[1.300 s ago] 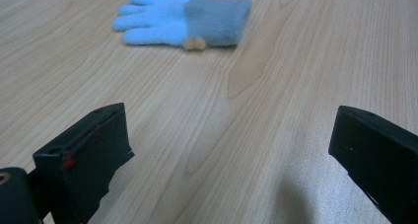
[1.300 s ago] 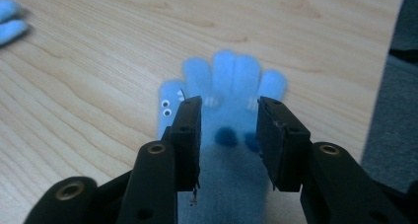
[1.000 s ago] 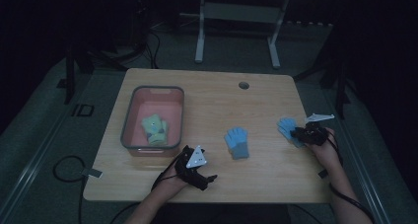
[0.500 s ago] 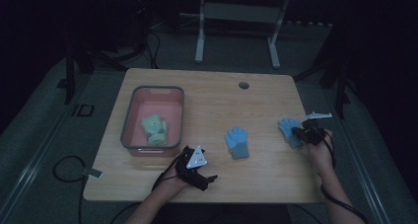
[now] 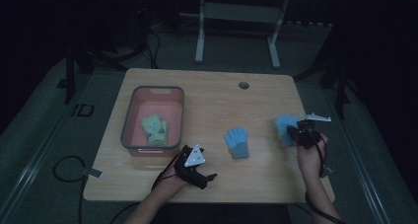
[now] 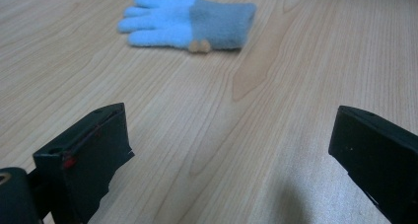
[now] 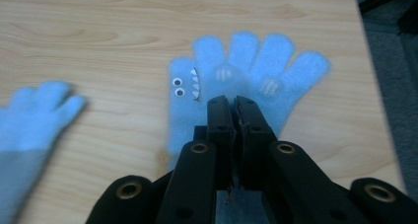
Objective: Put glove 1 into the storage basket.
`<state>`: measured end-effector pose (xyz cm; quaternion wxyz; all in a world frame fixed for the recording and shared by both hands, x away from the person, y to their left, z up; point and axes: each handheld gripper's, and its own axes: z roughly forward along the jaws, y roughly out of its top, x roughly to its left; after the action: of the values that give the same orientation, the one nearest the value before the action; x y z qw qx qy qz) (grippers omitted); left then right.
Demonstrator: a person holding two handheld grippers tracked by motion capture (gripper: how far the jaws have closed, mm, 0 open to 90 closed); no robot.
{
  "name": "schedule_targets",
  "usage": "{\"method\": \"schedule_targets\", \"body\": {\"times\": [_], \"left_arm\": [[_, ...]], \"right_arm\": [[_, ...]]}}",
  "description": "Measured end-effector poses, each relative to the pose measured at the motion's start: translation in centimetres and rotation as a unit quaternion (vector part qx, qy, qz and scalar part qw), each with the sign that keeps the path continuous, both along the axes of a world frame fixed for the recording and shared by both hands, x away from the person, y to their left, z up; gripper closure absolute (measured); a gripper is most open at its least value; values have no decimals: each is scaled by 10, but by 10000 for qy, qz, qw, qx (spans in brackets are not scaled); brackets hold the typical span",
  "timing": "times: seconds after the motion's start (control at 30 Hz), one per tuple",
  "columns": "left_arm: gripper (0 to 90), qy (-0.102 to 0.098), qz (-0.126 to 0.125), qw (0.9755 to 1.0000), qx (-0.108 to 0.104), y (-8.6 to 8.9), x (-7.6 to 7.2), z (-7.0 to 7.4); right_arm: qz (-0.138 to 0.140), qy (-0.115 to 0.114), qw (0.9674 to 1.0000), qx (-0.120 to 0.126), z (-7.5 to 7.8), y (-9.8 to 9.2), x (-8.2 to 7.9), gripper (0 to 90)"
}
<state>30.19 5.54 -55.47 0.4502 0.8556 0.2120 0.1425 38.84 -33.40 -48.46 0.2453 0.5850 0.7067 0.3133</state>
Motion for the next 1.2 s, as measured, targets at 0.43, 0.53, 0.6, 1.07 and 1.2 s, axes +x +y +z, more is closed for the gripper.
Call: {"method": "schedule_targets", "body": {"times": [0.43,0.53,0.6,1.07,1.2], "left_arm": [[17,-48,-28,10000,58,-3,-2,0],[17,-99,-65,9999,47,-3,-3,1],[18,-93,-78,9999,60,-3,-4,1],[17,-72,-118,9998,111,-4,-4,0],[17,-77,-119,9999,99,-4,-4,1]], "right_arm": [[-238,-36,9994,249,-14,19,-27,862],[-278,100,9993,240,-25,22,-25,860],[-316,260,9990,186,-38,24,-21,855],[-134,478,9987,119,-50,20,-14,728],[-4,391,9992,54,-42,14,-14,713]]}}
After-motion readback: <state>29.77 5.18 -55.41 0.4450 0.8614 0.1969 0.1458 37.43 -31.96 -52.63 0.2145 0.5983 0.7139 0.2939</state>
